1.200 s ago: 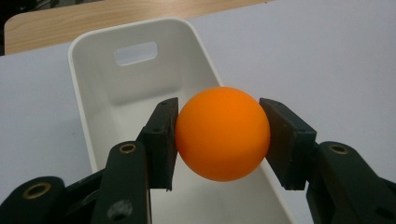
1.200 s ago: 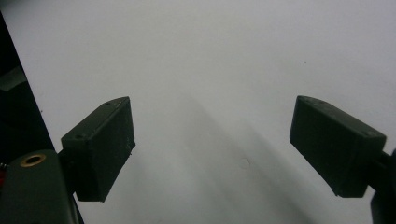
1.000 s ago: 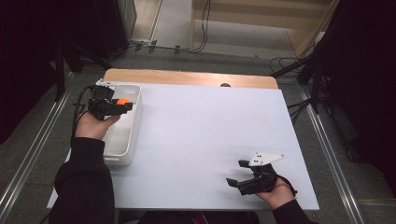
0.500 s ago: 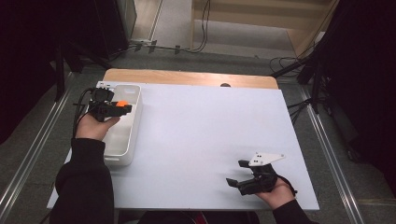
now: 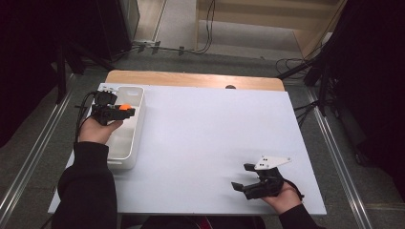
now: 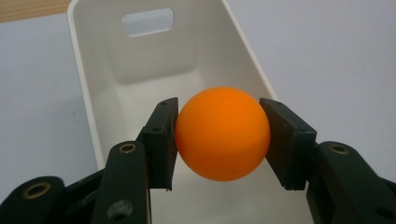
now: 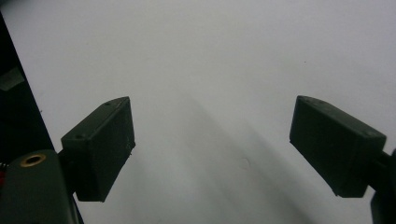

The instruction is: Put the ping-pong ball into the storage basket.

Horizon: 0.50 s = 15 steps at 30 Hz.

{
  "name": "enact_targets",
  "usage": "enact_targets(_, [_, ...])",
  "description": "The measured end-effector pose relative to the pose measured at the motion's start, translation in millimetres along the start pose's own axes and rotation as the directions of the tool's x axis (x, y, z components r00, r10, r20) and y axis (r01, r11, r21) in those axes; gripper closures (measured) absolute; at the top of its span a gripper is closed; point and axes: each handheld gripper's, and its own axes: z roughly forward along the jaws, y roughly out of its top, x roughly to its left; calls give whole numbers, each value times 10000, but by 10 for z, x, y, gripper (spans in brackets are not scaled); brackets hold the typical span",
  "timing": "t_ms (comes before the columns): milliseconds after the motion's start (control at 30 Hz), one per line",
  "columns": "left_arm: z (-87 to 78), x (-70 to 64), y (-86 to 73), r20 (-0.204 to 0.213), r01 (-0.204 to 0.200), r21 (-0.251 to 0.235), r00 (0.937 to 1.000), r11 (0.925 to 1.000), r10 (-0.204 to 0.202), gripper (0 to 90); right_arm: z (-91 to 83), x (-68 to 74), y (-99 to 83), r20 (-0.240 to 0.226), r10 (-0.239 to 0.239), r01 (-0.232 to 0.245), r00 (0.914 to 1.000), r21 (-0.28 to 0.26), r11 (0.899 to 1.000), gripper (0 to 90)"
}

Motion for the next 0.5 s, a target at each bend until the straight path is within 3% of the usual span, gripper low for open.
enact_targets(500, [32, -5, -11, 3, -81, 106, 10000, 9999, 81, 500, 1, -2, 0, 3, -45, 45, 10000, -10, 10000, 127])
